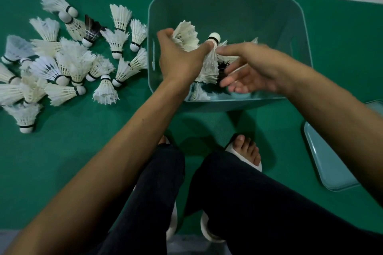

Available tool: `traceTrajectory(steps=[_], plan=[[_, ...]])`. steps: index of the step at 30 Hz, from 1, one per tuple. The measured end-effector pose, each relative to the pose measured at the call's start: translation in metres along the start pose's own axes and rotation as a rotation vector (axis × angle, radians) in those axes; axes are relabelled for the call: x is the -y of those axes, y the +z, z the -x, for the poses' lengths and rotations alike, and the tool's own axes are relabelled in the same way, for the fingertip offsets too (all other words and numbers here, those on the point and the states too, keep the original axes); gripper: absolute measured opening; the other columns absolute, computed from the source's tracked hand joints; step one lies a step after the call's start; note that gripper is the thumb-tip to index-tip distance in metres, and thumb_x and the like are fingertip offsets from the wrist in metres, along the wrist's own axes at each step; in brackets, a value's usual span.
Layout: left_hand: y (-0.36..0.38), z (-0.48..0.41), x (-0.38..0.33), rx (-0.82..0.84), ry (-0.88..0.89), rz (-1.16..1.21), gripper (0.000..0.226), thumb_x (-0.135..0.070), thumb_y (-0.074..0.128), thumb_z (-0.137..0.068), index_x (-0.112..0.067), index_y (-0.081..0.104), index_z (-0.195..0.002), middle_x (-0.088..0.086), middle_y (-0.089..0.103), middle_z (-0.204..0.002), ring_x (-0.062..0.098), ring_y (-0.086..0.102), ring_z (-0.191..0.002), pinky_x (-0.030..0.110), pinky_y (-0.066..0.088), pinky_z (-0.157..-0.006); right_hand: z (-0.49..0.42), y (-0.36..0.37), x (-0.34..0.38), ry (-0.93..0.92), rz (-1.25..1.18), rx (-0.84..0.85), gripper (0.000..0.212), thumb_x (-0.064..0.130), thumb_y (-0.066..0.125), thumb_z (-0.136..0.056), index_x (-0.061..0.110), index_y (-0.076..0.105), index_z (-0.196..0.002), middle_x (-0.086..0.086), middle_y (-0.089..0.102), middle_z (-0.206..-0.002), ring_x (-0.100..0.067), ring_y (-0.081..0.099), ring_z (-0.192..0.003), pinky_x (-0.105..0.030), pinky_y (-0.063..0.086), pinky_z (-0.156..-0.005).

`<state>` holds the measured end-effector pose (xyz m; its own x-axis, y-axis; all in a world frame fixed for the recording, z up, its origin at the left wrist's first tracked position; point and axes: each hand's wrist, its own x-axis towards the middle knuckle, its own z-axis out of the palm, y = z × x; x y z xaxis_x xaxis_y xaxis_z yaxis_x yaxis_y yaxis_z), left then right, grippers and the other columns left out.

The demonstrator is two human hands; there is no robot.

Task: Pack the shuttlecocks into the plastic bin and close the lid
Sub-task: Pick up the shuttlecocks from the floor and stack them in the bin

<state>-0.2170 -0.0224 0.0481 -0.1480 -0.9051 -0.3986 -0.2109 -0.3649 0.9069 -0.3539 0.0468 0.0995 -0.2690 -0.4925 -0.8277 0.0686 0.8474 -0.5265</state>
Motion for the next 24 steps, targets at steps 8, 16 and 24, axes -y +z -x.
traceTrajectory(steps=[8, 16, 24], plan=[[0.007, -0.001, 0.005, 0.039, 0.009, 0.007, 0.078, -0.018, 0.092, -0.06, -0.024, 0.041, -0.119, -0.003, 0.061, -0.112, 0.019, 0.068, -0.101, 0.046, 0.062, -0.083, -0.026, 0.007, -0.001, 0.186, -0.621, 0.034, 0.019, 0.018, 0.071, -0.091, 0.001, 0.069, -0.101, -0.007, 0.075, -0.074, -0.014, 0.071, -0.057, -0.02, 0.056, -0.052], [-0.014, -0.005, 0.0, 0.105, 0.102, -0.119, 0.085, -0.053, 0.089, -0.065, -0.022, 0.043, -0.13, -0.003, 0.062, -0.118, 0.014, 0.068, -0.104, 0.042, 0.059, -0.094, -0.043, -0.024, -0.012, -0.111, -0.136, -0.341, 0.012, 0.003, 0.082, -0.078, 0.001, 0.073, -0.086, -0.013, 0.078, -0.08, -0.018, 0.07, -0.058, -0.022, 0.052, -0.047], [-0.005, -0.008, -0.001, 0.079, -0.022, -0.087, 0.062, -0.048, 0.072, -0.08, -0.03, 0.045, -0.133, -0.014, 0.061, -0.11, 0.019, 0.066, -0.104, 0.049, 0.055, -0.098, -0.068, 0.017, -0.016, -0.263, 0.744, -0.363, 0.016, 0.009, 0.085, -0.071, 0.008, 0.076, -0.084, -0.011, 0.075, -0.079, -0.028, 0.075, -0.074, -0.041, 0.064, -0.075]])
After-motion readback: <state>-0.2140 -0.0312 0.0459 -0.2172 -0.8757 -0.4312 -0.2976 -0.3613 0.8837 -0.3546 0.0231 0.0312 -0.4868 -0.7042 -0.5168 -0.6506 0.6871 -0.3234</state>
